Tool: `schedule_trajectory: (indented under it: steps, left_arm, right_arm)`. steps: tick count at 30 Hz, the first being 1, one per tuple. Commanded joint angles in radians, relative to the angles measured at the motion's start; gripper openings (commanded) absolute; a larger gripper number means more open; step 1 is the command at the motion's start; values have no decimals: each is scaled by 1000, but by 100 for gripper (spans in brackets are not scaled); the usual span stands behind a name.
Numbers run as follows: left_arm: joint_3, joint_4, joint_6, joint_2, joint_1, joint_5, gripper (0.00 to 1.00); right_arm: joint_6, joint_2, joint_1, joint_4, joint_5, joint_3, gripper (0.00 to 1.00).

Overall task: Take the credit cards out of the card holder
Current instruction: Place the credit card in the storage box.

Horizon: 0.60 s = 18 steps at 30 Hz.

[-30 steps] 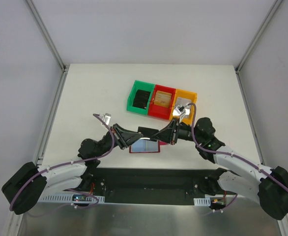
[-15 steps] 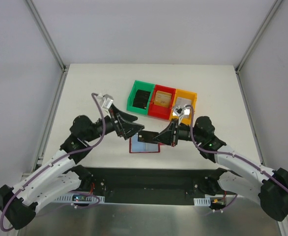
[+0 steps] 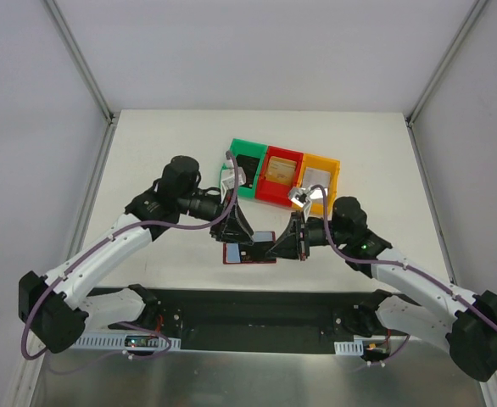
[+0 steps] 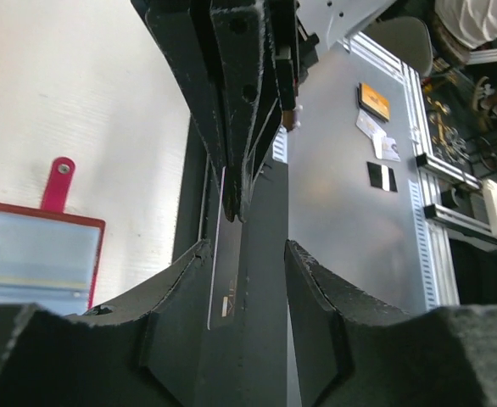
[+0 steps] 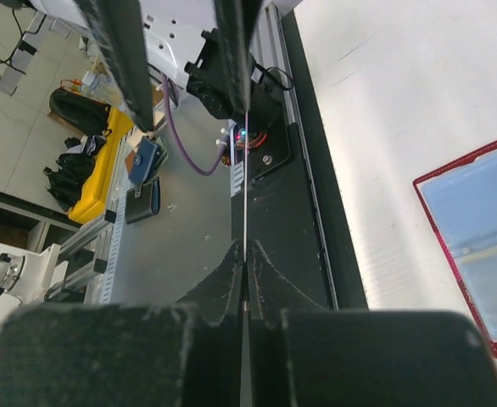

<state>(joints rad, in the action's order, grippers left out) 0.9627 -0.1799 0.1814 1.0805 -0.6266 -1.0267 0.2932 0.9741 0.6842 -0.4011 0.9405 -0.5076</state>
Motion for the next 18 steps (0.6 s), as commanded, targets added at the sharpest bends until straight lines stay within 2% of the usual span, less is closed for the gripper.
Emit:
schedule_trajectory:
  steps: [1,10,18]
  left_arm:
    - [76,-69,-82,58,10,-139,39]
    - [100,-98,-115,128,8,-173,38]
    - [67,-133,-152,137,-1,-125,38]
  right_arm:
    - [-54,-14,-2,30,52,-54,1]
    - [-71,-6,0,53,49,-69,1]
    - [-72,-3,3,56,46,-75,1]
